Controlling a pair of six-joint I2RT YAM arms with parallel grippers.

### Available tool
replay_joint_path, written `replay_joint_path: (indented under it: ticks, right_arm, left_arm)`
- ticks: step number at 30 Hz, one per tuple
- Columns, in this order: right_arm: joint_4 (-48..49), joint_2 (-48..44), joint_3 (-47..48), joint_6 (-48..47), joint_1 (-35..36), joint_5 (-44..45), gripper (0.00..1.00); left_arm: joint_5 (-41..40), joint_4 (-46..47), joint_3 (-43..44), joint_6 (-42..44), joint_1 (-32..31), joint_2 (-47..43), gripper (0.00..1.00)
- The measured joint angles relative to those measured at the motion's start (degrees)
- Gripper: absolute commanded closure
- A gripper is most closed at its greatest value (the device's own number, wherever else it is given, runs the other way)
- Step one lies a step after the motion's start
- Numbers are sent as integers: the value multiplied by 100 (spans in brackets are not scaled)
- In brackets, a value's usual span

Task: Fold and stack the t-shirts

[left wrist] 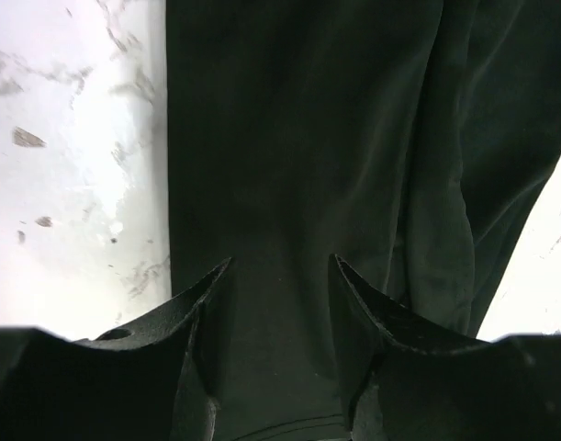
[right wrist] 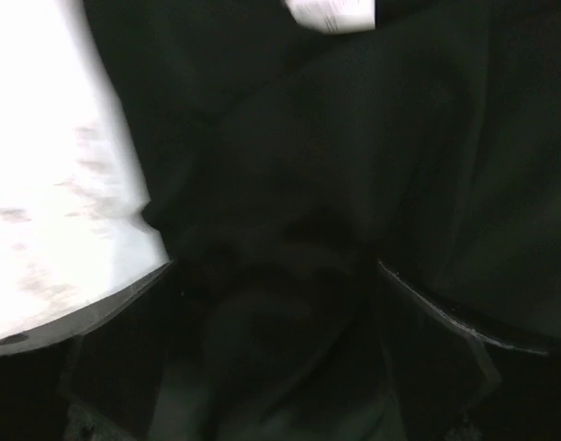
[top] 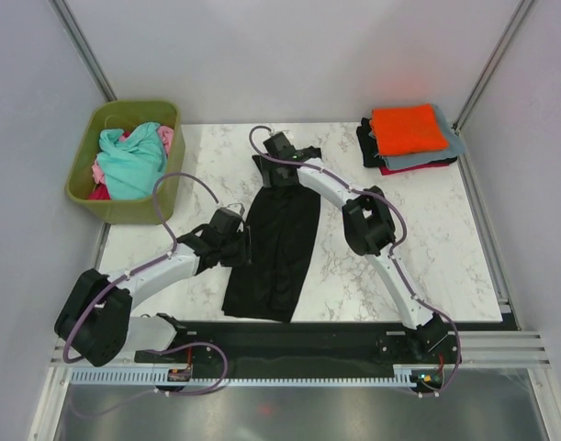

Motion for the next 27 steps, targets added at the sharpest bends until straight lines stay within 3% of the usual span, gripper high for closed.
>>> replay_joint_path:
  ticks: [7,13,20,27]
  right_arm:
    - [-149,693,697,-98,-90,251,10]
    - [13,1139,1410,-42,-352,-28,9]
    - [1174,1488,1648,264,-953,-962,7]
    - [2151,1351,1040,533,-1150,-1427,5]
  left_arm:
    - [367,861,-595,-485,-177,87,50]
    - [551,1904,-1010,-1174,-780,254,50]
    - [741,3150,-1084,-1954,-1388,868,51]
    - [892,3093,-560,-2052,-1423,1386,51]
